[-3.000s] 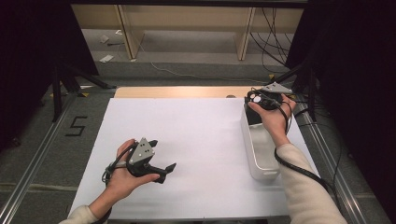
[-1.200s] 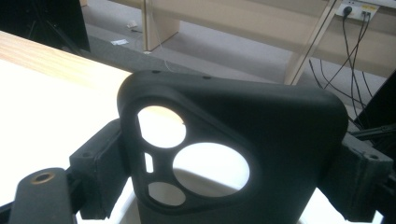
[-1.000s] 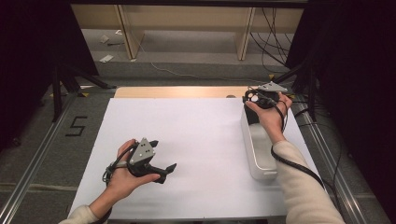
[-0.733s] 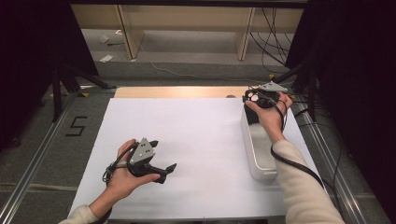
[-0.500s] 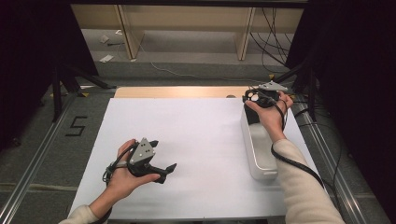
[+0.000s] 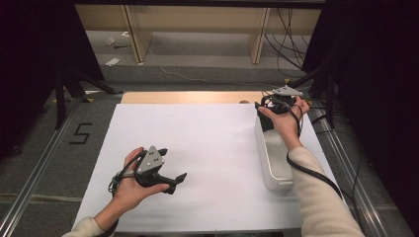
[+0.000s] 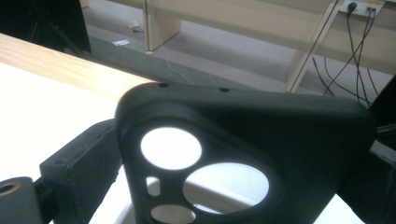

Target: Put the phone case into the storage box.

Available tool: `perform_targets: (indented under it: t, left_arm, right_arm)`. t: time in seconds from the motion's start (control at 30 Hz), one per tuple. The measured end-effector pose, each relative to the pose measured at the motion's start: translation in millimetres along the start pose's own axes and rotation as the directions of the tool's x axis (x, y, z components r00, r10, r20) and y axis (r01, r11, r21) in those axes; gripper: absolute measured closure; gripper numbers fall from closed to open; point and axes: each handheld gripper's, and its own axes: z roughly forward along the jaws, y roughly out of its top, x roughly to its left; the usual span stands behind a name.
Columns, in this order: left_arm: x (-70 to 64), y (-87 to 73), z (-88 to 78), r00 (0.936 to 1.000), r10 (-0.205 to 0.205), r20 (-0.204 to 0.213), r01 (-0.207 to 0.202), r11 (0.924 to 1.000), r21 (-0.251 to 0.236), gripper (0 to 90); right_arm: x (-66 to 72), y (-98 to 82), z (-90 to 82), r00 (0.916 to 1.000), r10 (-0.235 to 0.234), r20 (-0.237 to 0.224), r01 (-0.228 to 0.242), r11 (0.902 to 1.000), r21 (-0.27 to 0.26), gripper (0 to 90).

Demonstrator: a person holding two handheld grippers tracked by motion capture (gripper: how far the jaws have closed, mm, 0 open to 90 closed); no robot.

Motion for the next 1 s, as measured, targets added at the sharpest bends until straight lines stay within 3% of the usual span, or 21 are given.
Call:
perform_targets:
  t: [0.73, 1.0]
  left_arm:
    - [0.4, 0.1, -0.5, 1.0000, 0.000, 0.002, 0.000, 1.0000, -0.001, 0.0]
    - [-0.2, 0.5, -0.4, 1.0000, -0.001, 0.002, 0.001, 1.0000, -0.003, 0.0]
  right_arm:
    - [-7.2, 9.9, 8.9, 0.9985, 0.015, 0.052, -0.014, 0.9999, -0.007, 1.7]
    - [-9.5, 17.6, 5.5, 0.9983, 0.021, 0.055, -0.019, 0.9992, -0.036, 1.3]
